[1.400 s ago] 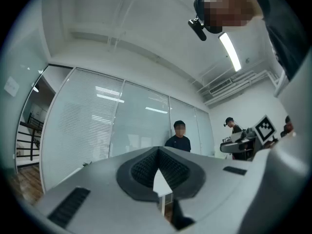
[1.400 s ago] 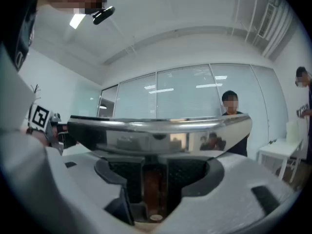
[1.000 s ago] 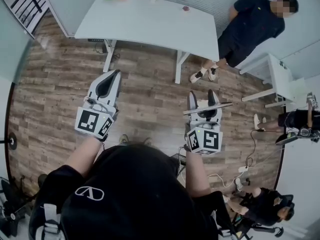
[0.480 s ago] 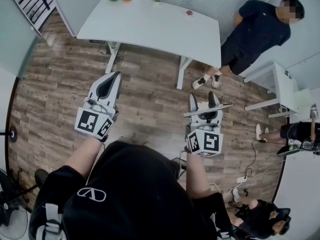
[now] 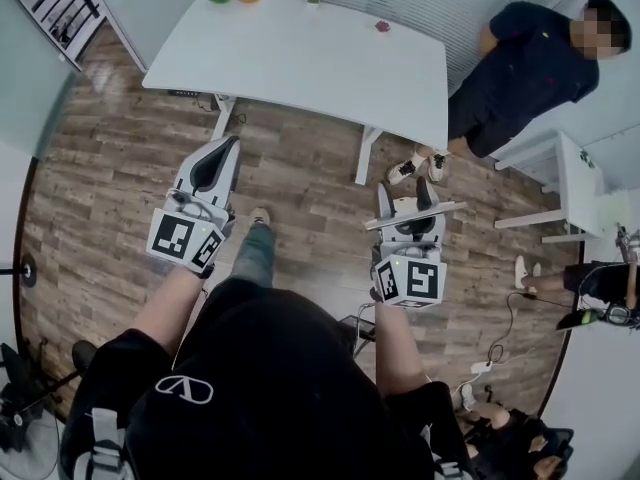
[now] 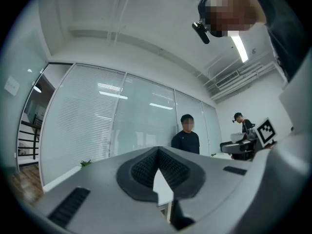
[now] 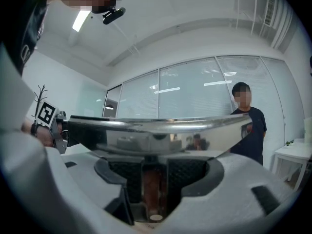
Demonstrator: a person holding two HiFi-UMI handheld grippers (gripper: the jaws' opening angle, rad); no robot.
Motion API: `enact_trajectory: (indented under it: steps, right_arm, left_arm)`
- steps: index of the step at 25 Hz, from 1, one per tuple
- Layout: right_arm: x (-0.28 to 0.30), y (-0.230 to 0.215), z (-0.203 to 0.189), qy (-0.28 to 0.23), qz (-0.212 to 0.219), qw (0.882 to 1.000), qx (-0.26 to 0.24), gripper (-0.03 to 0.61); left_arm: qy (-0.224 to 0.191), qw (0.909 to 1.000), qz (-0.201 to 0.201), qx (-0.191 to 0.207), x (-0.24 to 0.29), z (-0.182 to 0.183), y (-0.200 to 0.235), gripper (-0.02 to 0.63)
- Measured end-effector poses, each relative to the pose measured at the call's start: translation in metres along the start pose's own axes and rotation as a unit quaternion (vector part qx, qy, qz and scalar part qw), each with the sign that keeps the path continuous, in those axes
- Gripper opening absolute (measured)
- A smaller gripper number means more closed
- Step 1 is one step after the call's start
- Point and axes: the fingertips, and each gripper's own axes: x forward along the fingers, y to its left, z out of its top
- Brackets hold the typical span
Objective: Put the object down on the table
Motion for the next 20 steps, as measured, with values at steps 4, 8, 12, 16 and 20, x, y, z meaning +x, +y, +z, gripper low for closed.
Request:
enact_trajectory:
  steps: [4, 8, 12, 16, 20]
  right_arm:
    - [0.071, -0.017, -0.002, 0.003, -0.012, 1.0, -0.013, 0.291]
    - [0.148, -0.029, 0.001, 0.009, -0.029, 0.999, -0.033, 0.291]
    - [0.221, -0.041, -0.013, 0.023, -0.044, 0.998, -0.041, 0.291]
    - [0.284, -0.061, -0.034, 0.039, -0.046, 0.998, -0.036, 0.291]
    - [0.348, -0.085, -0.055, 0.052, -0.033, 0.998, -0.029, 0.291]
  left_arm:
    - [-0.007, 0.9998, -0.018, -0.011, 0.066, -0.016, 0.044, 0.005]
    - [-0.012, 0.9985, -0.05, -0.022, 0.136, -0.026, 0.09, 0.005]
    - [-0.01, 0.9968, -0.074, -0.029, 0.201, -0.039, 0.138, 0.005]
    - [0.002, 0.9964, -0.077, -0.037, 0.253, -0.057, 0.17, 0.005]
    - [0.013, 0.9967, -0.069, -0.041, 0.298, -0.071, 0.19, 0.005]
